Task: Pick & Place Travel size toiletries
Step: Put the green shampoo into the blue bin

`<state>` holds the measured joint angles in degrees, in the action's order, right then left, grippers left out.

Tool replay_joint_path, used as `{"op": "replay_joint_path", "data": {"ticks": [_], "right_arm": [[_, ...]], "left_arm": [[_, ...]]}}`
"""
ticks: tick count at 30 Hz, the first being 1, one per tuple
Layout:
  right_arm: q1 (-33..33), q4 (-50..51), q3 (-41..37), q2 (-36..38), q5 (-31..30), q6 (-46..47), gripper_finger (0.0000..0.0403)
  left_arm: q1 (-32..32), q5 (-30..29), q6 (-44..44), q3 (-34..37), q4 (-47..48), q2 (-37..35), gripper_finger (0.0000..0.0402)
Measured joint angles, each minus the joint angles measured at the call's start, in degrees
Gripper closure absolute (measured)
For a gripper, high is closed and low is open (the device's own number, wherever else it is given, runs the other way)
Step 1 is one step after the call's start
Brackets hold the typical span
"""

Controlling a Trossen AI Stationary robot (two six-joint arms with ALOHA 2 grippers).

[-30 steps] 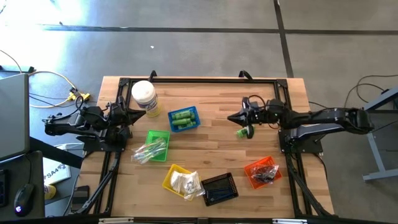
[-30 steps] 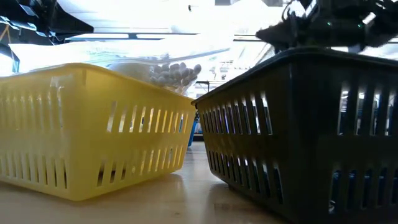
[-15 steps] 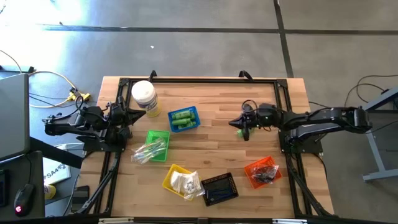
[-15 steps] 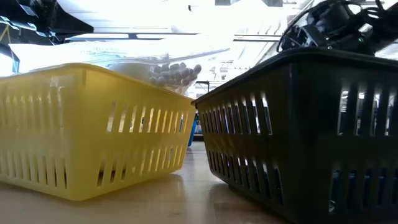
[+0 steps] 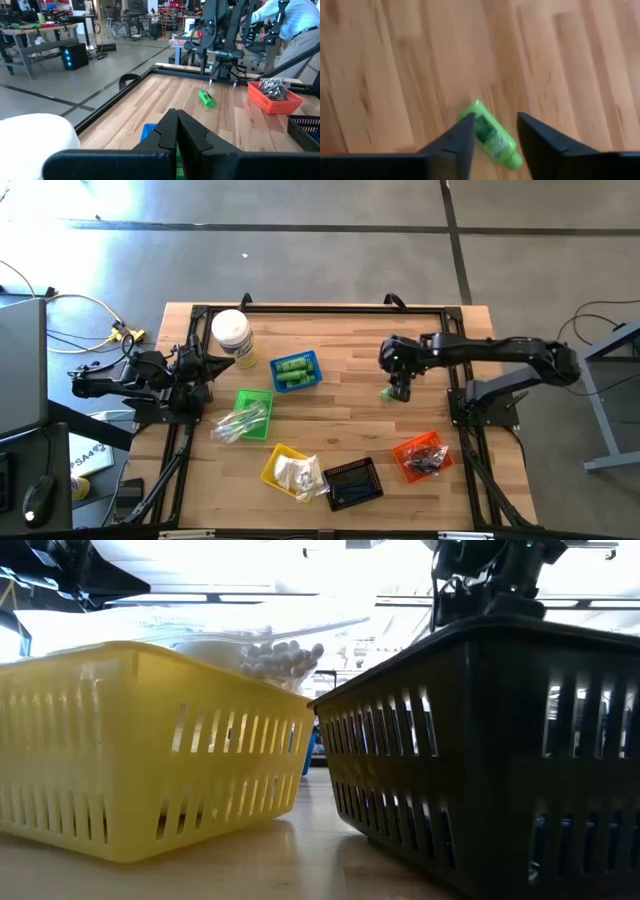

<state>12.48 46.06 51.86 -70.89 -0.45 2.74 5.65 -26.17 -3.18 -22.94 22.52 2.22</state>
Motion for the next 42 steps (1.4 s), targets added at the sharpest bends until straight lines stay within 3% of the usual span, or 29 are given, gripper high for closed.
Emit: {"op": "replay_joint_path", "data": {"ticks": [6,11,20,34,37,42], "right_arm": [[0.96,7.93,1.57,-6.39,-1.78,-8.16,0.0177],[2.89,9.06,1.57,-13.28,-0.86,-14.13,0.0152],[5.19,8.55,1.57,-21.22,3.83,-25.72,0.0151],[5.56,3.75,1.88,-29.62,6.15,-28.3,0.0153],[5.17,3.3,1.88,-30.16,5.54,-26.55,0.0173],[4.37,1.36,1.52,-28.6,5.56,-25.43,0.025]], "left_arm": [[0.0,0.02,0.0,0.0,-0.02,0.0,0.0402],[0.0,0.01,0.04,0.0,-0.02,0.0,0.0401],[0.0,0.01,0.08,0.0,-0.02,0.0,0.0402],[0.0,0.02,0.12,0.0,-0.04,0.0,0.0402],[0.0,0.02,0.11,-0.02,-0.04,0.0,0.0402],[0.0,0.02,0.11,-0.02,-0.04,0.0,0.0402]]}}
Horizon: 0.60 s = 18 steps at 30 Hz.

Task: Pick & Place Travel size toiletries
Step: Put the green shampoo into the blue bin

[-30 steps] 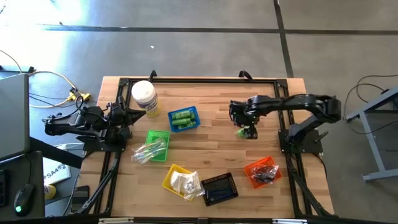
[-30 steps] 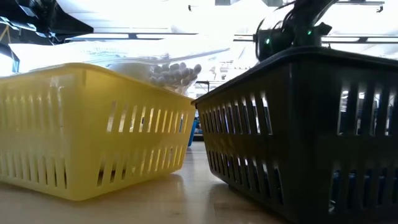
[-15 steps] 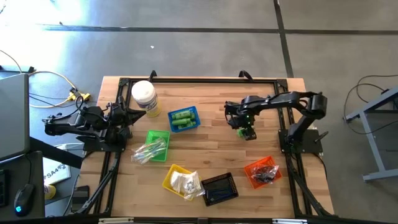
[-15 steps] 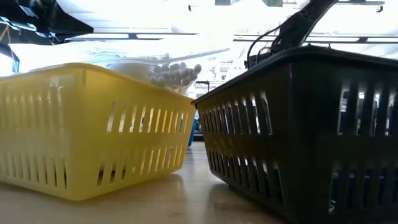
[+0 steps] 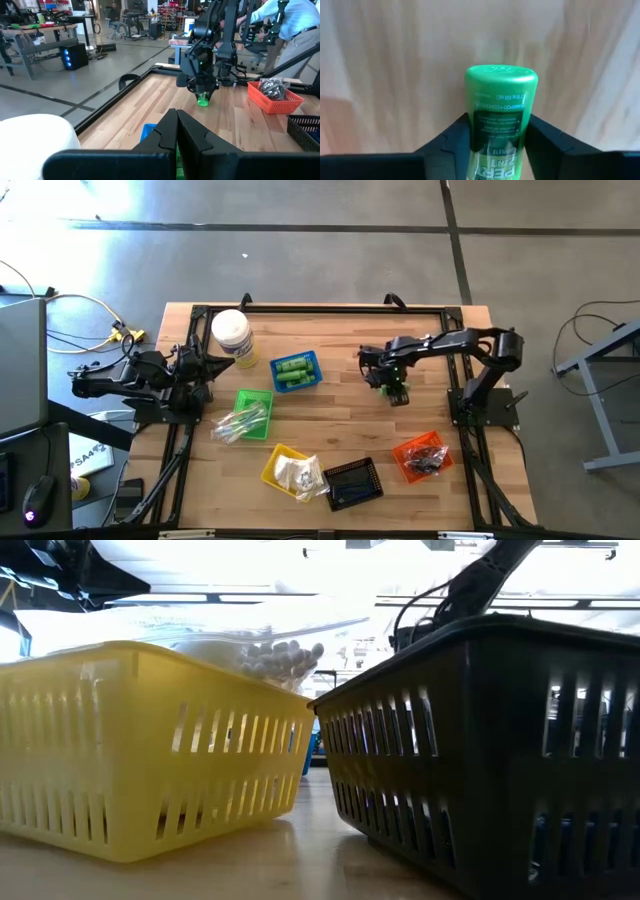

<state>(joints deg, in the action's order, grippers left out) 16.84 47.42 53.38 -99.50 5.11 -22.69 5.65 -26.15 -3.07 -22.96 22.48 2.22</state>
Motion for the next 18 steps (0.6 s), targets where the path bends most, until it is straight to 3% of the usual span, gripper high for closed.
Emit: {"op": "replay_joint_path", "data": {"ticks": [7,11,14,18], "right_arm": [[-0.79,-6.19,-0.18,5.08,6.59,3.34,0.0264],[-0.78,-11.13,-0.15,9.44,8.72,6.95,0.0233],[-1.01,-16.96,-0.15,12.89,12.14,8.52,0.0222],[-1.61,-28.81,-0.02,17.08,17.79,11.47,0.0242]], "left_arm": [[0.0,0.0,0.0,0.0,0.0,0.0,0.0402],[0.0,0.0,0.0,0.0,0.0,0.0,0.0402],[0.0,-0.02,0.0,0.0,0.0,0.0,0.0402],[0.0,0.0,0.0,0.0,0.0,-0.01,0.0402]]}}
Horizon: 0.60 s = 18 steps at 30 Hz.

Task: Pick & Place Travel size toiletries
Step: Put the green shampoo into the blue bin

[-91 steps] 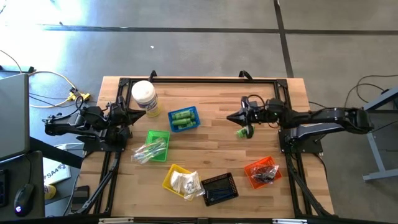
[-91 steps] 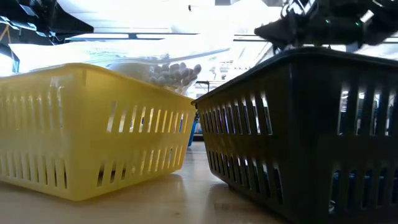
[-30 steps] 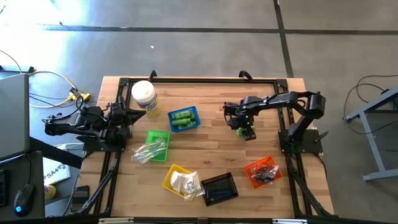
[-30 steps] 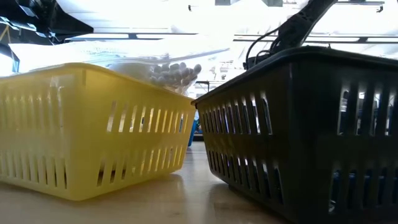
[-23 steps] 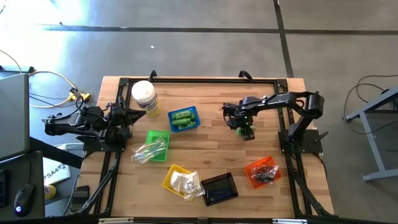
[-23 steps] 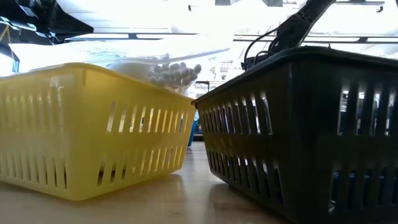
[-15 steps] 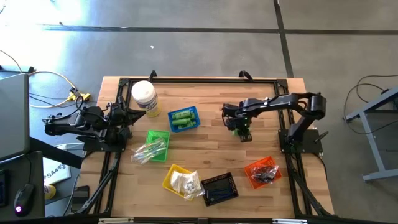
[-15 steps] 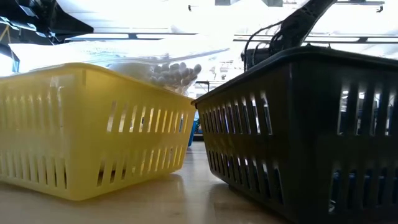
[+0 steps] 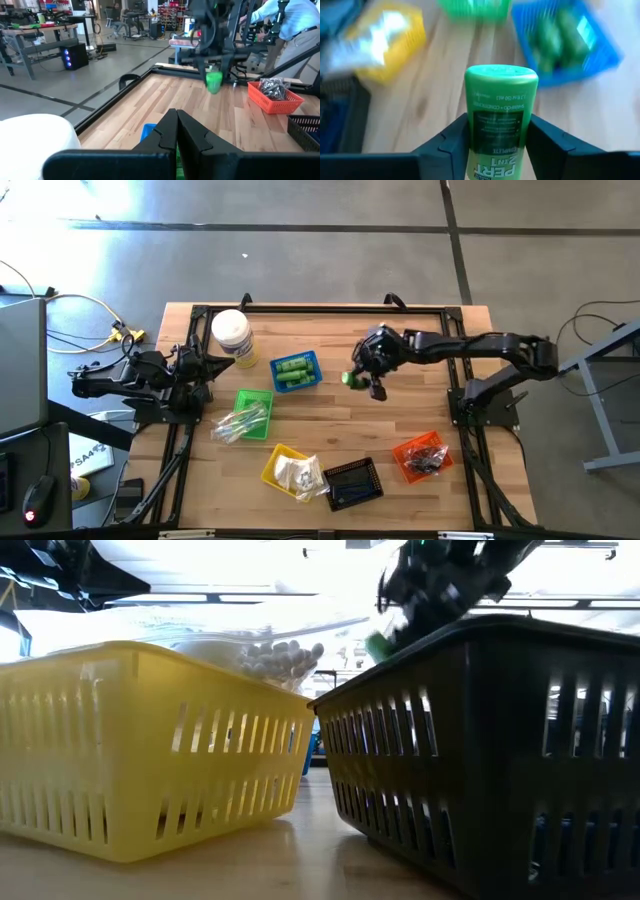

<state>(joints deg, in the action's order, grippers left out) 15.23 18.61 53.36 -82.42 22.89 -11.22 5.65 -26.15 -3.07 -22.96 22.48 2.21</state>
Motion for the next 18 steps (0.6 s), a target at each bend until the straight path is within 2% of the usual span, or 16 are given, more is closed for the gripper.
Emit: {"op": "replay_joint_path", "data": {"ticks": [4,8,12,18], "right_arm": [[-2.12,-9.11,0.89,2.17,-2.1,4.13,0.0258],[-4.38,-10.24,5.98,1.92,-8.15,6.79,0.024],[-5.68,-7.47,13.78,-1.26,-9.33,6.89,0.0227],[-6.39,2.47,27.43,-11.51,-14.73,1.59,0.0242]], "left_arm": [[0.0,0.0,-0.02,0.0,0.0,-0.01,0.0402],[0.0,0.0,-0.02,0.0,0.0,-0.01,0.0402],[0.0,-0.02,-0.02,0.0,-0.02,-0.01,0.0402],[0.0,-0.01,-0.02,0.0,-0.02,-0.01,0.0402]]}}
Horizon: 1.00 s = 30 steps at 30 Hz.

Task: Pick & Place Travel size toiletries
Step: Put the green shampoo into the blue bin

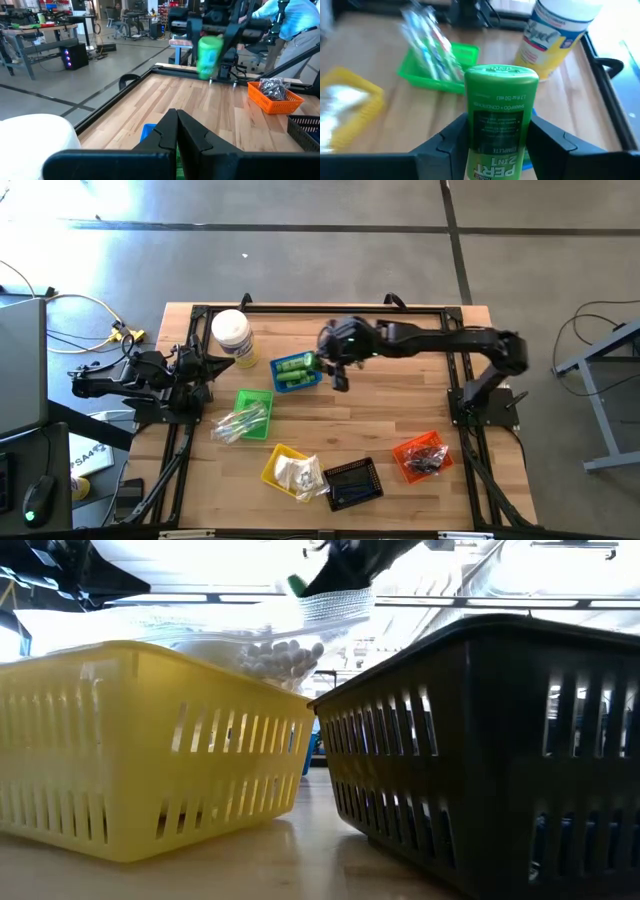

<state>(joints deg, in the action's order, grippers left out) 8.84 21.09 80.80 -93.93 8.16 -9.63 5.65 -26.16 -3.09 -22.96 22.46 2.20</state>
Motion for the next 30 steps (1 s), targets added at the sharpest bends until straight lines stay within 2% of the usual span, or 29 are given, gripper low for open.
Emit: {"op": "replay_joint_path", "data": {"ticks": [3,8,15,19,23,30], "right_arm": [[0.33,3.38,6.15,-5.94,-2.18,-3.52,0.0243],[1.09,5.86,14.5,-15.63,-2.53,-7.13,0.0237],[1.7,7.86,21.14,-26.74,-10.57,-9.43,0.024],[1.66,12.01,23.61,-31.56,-12.61,-10.28,0.0239],[1.36,13.32,24.99,-34.41,-12.83,-11.02,0.0239],[0.13,12.86,25.05,-34.77,-15.07,-13.39,0.0238]], "left_arm": [[0.0,0.01,-0.04,0.0,0.0,0.0,0.0402],[0.0,-0.01,-0.13,0.0,-0.02,0.0,0.0402],[0.0,-0.01,-0.13,0.0,-0.02,0.0,0.0402],[0.0,-0.01,-0.14,0.0,-0.01,0.0,0.0402],[0.0,-0.01,-0.13,0.0,0.0,0.0,0.0402],[0.0,-0.01,-0.04,0.0,0.0,0.0,0.0402]]}}
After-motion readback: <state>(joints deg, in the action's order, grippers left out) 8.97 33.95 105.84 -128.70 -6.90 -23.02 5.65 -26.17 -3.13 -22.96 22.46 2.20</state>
